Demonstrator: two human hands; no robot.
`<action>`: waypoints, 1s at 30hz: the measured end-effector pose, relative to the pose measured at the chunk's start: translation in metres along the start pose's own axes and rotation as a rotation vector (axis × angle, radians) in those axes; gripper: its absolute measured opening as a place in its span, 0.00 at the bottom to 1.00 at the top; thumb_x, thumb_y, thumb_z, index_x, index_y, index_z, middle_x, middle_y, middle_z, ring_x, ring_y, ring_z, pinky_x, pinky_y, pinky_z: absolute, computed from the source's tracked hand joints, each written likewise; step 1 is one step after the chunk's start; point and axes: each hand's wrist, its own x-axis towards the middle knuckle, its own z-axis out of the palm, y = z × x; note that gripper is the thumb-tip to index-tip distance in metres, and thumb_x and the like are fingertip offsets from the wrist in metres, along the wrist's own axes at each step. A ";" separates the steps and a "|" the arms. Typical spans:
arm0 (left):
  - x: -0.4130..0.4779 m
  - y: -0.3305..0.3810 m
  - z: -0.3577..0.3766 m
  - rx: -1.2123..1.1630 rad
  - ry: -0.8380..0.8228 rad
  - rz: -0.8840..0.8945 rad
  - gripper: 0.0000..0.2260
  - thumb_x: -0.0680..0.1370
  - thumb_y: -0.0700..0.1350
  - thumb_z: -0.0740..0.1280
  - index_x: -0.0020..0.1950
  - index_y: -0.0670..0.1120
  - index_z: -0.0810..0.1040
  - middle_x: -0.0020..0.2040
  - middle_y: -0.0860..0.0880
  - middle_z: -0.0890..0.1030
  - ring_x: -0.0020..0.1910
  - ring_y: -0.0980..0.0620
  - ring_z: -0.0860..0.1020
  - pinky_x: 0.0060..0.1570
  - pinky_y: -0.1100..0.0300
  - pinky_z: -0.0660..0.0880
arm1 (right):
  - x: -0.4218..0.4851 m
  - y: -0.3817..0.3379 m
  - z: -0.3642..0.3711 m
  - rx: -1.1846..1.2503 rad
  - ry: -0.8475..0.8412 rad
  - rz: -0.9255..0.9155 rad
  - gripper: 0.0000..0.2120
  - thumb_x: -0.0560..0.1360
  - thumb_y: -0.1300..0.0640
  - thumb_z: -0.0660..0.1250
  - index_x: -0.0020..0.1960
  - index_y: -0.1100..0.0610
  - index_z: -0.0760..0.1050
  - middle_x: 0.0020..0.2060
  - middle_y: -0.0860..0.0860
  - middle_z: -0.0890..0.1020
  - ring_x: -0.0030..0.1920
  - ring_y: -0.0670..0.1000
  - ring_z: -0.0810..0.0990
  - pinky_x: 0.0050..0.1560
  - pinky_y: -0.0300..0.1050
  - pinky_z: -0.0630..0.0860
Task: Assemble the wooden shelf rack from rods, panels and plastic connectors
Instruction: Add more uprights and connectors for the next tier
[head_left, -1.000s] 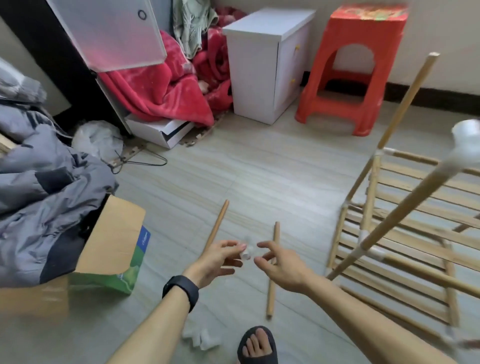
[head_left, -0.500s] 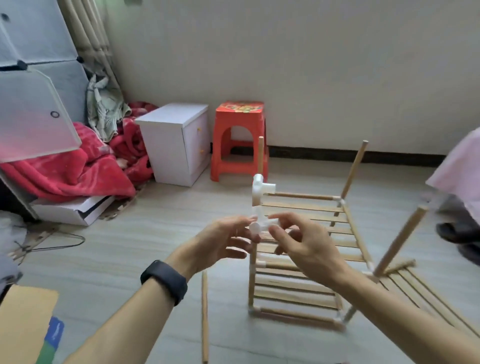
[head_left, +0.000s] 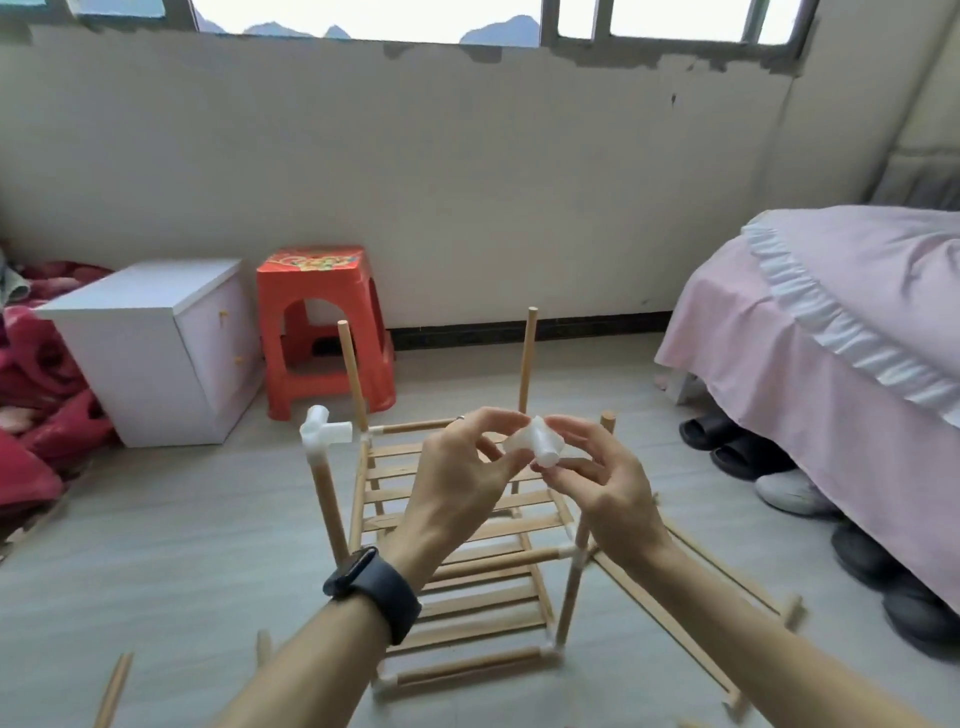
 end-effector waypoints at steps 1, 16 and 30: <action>0.002 0.001 0.007 0.037 0.018 0.039 0.13 0.74 0.48 0.77 0.58 0.53 0.83 0.50 0.59 0.83 0.44 0.61 0.80 0.39 0.71 0.75 | 0.000 0.001 -0.006 0.020 -0.016 0.006 0.21 0.73 0.59 0.71 0.65 0.48 0.77 0.56 0.43 0.84 0.54 0.49 0.86 0.51 0.42 0.82; 0.039 0.005 0.100 -0.043 -0.090 -0.186 0.29 0.74 0.52 0.76 0.71 0.54 0.67 0.61 0.56 0.76 0.55 0.58 0.77 0.51 0.61 0.78 | 0.023 0.013 -0.081 -0.026 0.267 0.070 0.16 0.74 0.51 0.76 0.60 0.46 0.77 0.60 0.48 0.79 0.50 0.51 0.87 0.52 0.46 0.84; 0.016 -0.027 0.097 0.311 -0.481 -0.087 0.03 0.81 0.55 0.63 0.50 0.58 0.71 0.46 0.57 0.79 0.44 0.57 0.78 0.47 0.54 0.80 | 0.027 0.000 -0.082 -0.344 0.127 -0.027 0.16 0.80 0.54 0.70 0.66 0.42 0.77 0.67 0.34 0.75 0.61 0.41 0.77 0.56 0.34 0.75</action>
